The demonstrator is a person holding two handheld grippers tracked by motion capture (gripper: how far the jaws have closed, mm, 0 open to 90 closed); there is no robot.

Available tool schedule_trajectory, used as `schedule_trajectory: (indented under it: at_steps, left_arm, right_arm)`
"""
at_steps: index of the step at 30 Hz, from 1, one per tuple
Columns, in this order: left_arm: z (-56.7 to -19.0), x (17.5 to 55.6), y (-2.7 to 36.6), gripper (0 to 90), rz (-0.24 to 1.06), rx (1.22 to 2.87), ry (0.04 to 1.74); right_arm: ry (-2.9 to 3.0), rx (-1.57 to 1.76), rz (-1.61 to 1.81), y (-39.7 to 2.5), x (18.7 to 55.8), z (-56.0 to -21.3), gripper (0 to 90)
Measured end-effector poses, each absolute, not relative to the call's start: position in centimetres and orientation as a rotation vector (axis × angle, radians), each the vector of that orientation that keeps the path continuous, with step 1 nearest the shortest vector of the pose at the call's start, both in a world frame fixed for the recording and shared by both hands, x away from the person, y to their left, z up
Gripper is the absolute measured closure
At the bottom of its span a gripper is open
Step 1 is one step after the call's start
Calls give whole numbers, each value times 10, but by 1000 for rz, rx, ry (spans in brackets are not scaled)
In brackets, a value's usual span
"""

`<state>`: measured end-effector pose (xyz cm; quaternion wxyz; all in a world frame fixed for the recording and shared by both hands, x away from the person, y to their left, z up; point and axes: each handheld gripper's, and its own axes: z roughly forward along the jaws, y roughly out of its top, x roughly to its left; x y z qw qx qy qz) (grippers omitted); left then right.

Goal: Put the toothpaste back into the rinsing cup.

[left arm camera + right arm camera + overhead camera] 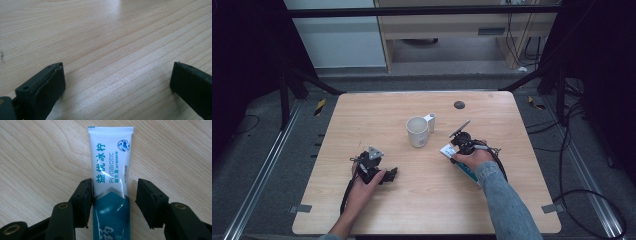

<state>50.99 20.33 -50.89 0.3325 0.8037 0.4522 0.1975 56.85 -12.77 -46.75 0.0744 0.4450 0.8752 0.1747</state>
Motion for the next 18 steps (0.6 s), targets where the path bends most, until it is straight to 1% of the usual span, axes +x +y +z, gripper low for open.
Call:
schedule_trajectory:
  at_steps: [10,18]
  left_arm:
    - [-509,510,204,0,515,2104,1179]
    - [-509,510,204,0,516,2104,1179]
  right_arm:
    - [2628,1325,507,-122,570,-471,552]
    - [2618,1310,488,-121,571,-471,588]
